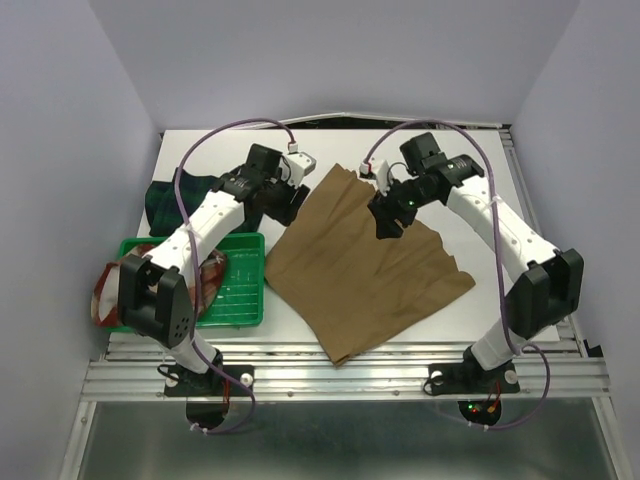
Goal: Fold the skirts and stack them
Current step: Flatten the skirt out
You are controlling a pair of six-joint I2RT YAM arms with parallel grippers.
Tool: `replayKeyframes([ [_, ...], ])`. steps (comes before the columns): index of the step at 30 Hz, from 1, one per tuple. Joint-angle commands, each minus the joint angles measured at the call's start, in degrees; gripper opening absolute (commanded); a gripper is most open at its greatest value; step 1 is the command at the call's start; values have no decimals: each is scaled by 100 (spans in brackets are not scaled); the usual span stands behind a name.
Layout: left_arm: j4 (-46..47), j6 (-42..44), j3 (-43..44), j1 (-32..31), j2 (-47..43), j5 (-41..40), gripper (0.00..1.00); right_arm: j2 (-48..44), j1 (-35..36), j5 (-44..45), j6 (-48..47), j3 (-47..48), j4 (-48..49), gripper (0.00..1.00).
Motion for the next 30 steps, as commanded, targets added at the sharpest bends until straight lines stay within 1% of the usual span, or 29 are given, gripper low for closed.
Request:
replayKeyframes([
  [1,-400,276,-157,-67,-429,77,66,3,-122,1248,-25,-1040,578,62],
  [2,-435,337,-271,-119,-474,68,65,29,-191,1538,-96,-1262,945,60],
  [5,-637,486,-456,-260,-500,59,64,291,-332,1777,-395,-1912,1517,58],
  [7,-725,731,-588,-400,-535,-20,63,503,-385,1900,-483,-2098,1765,56],
  [8,-821,811,-719,-593,-553,-81,62,739,-446,1944,-536,-2134,1827,54],
  [12,-937,988,-1114,-796,-588,67,59,987,-526,1954,-650,-2335,1871,52],
  [15,-700,979,-1309,-814,-536,164,58,1057,-526,1866,-554,-2503,1872,51],
  [17,-340,918,-1353,-814,-387,270,58,1084,-526,1787,-440,-2722,1810,49],
  [20,2,795,-1257,-823,245,489,57,927,-526,1638,-396,-3099,1583,49],
  [21,30,786,-1117,-823,725,620,56,874,-526,1481,-404,-3188,1495,49],
  [22,74,794,-977,-823,1026,647,56,803,-526,1392,-430,-3302,1407,49],
  [23,65,803,-619,-814,1621,622,55,785,-526,1235,-431,-3347,1214,49],
  [24,48,829,-380,-814,1627,621,53,785,-526,1155,-439,-3365,1126,50],
  [25,-13,856,-125,-771,2183,621,52,820,-526,1049,-605,-3339,855,51],
  [26,-75,899,469,-744,2459,639,51,855,-526,770,-676,-3321,678,53],
  [27,-162,900,823,-726,2731,639,51,899,-526,654,-712,-3312,537,54],
  [28,-450,952,1244,-709,3291,622,51,943,-526,514,-834,-3329,275,54],
  [29,-601,944,1675,-700,3558,578,50,987,-526,373,-896,-3330,133,54],
  [30,-751,918,2601,-683,3839,577,50,1066,-526,163,-905,-3330,-16,54],
])
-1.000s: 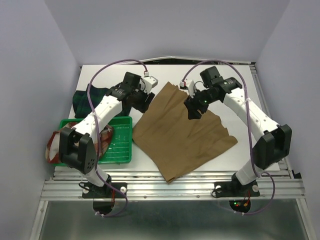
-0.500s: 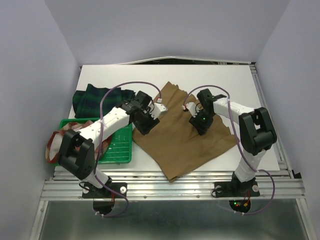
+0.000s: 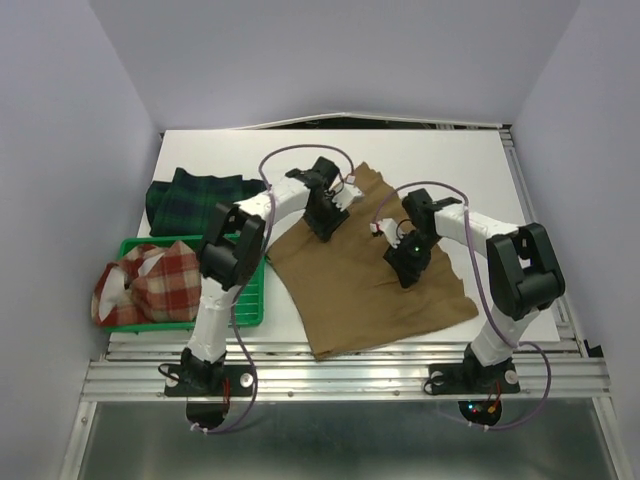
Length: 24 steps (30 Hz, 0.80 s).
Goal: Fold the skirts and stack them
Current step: Flatten the skirt out
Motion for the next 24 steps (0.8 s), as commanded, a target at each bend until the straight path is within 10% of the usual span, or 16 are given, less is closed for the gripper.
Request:
replayKeyframes([
  [1,-583,39,2095,115,1544,127,50,546,138,-1010,-276,-351,-1539,54],
  [5,-1663,-84,4764,107,2681,347,50,581,471,-1501,-92,0,-1759,56],
  [8,-1877,-111,5228,89,2964,540,50,809,718,-1819,154,317,-1663,56],
  [24,-1192,-49,2384,124,504,945,55,141,114,-1381,145,2426,-1779,64],
])
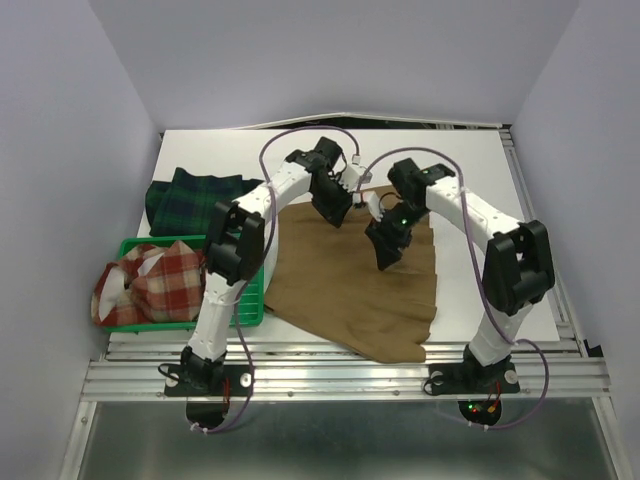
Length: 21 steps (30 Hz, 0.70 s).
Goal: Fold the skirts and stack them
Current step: Flatten the skirt out
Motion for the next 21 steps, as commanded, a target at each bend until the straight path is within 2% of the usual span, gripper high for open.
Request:
replayKeyframes([
  [1,166,-18,-517,67,-932,29,56,1,-591,378,207,809,454,64],
  [6,360,-229,-1043,217,-1083,11,56,934,-644,924,330,1338,710,60],
  [11,825,-81,-1975,270,-1434,-147,55,1304,-644,1074,409,1057,1254,59],
  [16,800,402,-2644,244,-1522,-16,55,1287,-644,1364,41,83,1580,57],
  [21,817,596,-3258,16,-1627,125,53,796,-565,1224,-697,-1015,1247,55],
])
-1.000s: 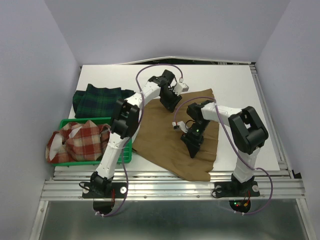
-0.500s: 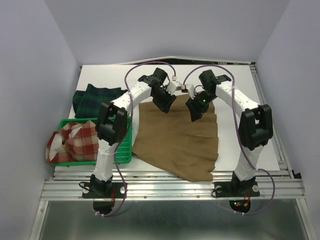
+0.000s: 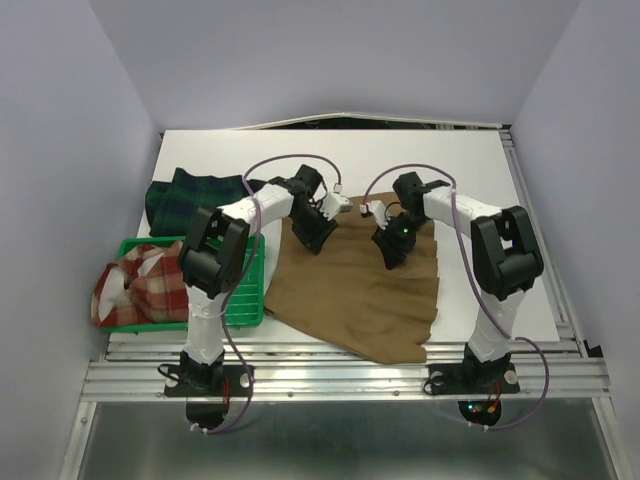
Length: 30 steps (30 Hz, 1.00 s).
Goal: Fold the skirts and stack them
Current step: Flatten the skirt out
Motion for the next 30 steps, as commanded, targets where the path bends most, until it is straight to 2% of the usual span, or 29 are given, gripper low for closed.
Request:
replayKeyframes([
  [1,-90,340,-543,-223,-392,311,52,-248,180,133,-648,-1006,-498,55],
  [4,-204,542,-789,-285,-647,627,49,-730,320,-121,-1034,-1226,-822,55],
  [7,-309,788,-764,-268,-911,663,49,-952,321,-385,-1193,-1061,-1174,56],
  [10,-406,982,-404,-171,-1140,733,51,-1119,243,-403,-983,-499,-1184,59],
  [13,-564,1148,287,4,-1141,917,53,-1049,-204,-543,-605,440,-1026,61],
  [17,-837,1299,1204,434,-877,1129,55,-391,-942,-597,-534,1829,-964,60],
  [22,-995,1395,2144,629,-202,971,55,767,-1471,-237,-780,3243,-902,60],
  [30,-696,922,2857,770,520,558,54,1737,-1779,194,-1430,4020,-858,69],
])
